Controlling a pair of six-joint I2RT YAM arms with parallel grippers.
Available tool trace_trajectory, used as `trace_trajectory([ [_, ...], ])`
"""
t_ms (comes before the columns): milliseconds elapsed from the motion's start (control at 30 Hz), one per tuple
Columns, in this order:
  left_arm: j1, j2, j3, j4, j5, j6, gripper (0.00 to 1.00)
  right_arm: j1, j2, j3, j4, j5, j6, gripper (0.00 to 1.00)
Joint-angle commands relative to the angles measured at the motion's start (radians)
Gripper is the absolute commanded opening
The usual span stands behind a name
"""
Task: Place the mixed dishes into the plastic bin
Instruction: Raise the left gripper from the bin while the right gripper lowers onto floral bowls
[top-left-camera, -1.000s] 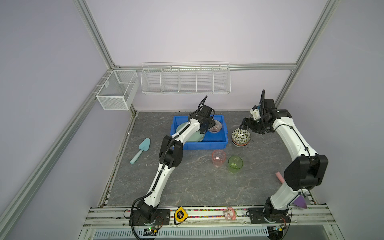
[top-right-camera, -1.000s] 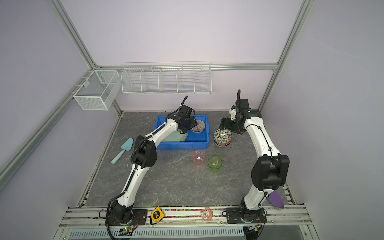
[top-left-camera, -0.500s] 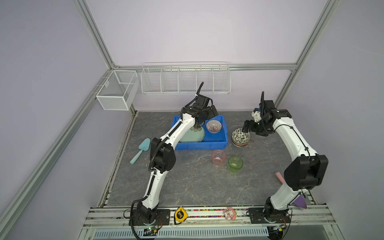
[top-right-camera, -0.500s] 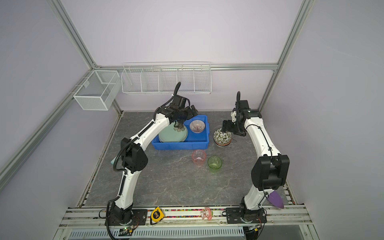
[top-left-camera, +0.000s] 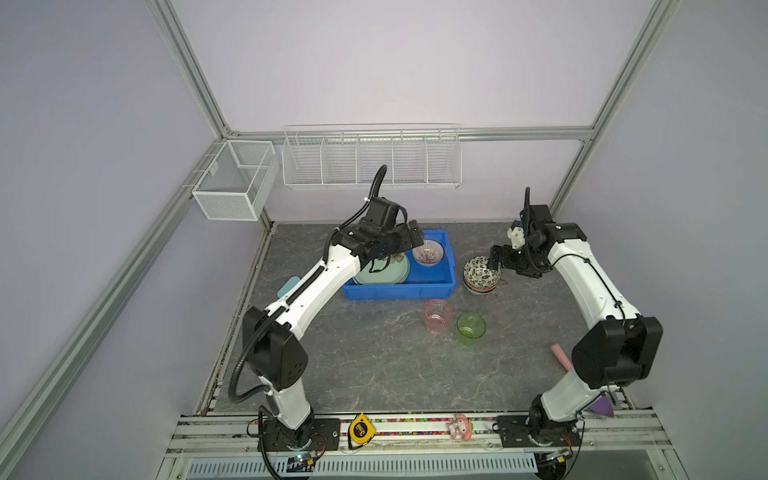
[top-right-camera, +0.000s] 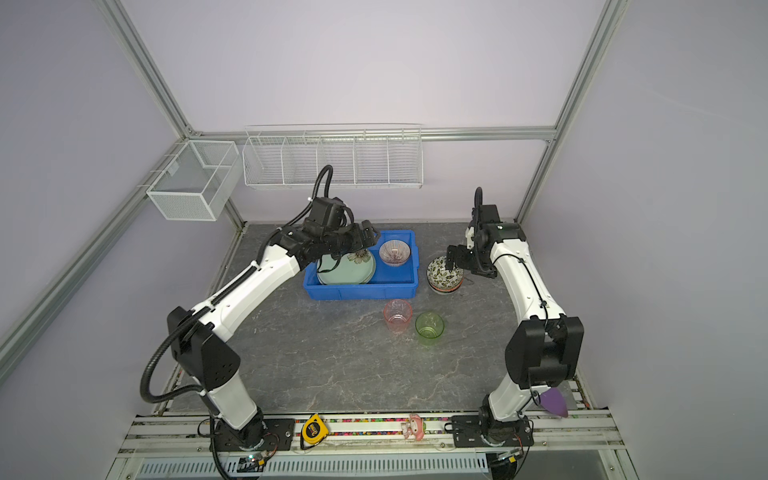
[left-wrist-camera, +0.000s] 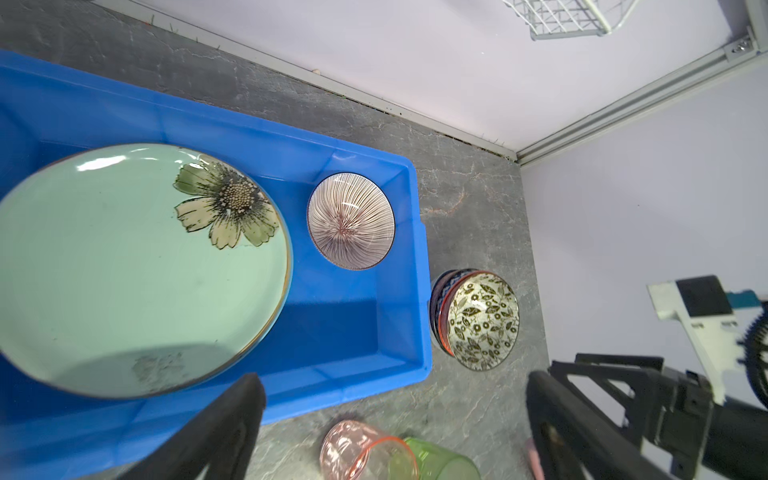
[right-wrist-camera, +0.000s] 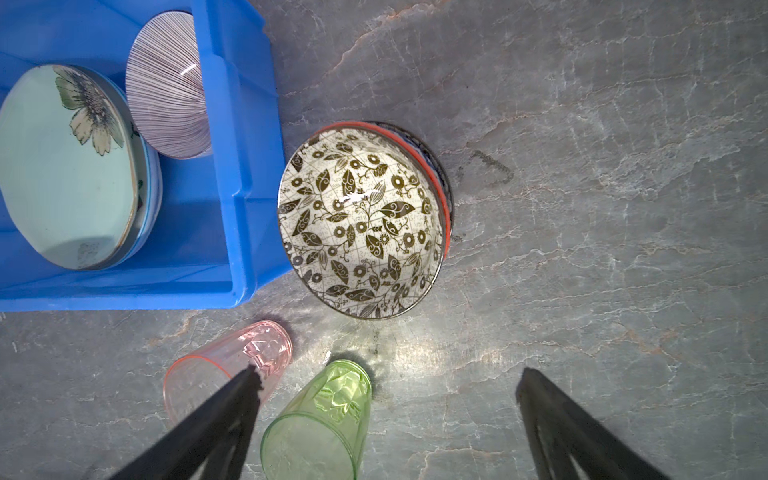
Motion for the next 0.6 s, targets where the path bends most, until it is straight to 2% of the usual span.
trace_trajectory([
  [0,-0.002,-0.084,-0.073,-0.002,-0.031,0.078,0.98,0.004,0.002,-0.012,0.008,0.014,0.017,1.0],
  [267,0.031,-0.194,-0.267,0.064,-0.01,0.181,0.98,0.022,0.054,-0.052,0.057,0.026,0.052,0.94],
  [400,0.06,-0.201,-0.278,0.056,-0.003,0.224,0.98,0.031,0.092,-0.061,0.088,0.029,0.075,0.88],
  [567,0.093,-0.188,-0.282,0.058,0.029,0.214,0.98,0.039,0.133,-0.054,0.12,0.032,0.092,0.8],
])
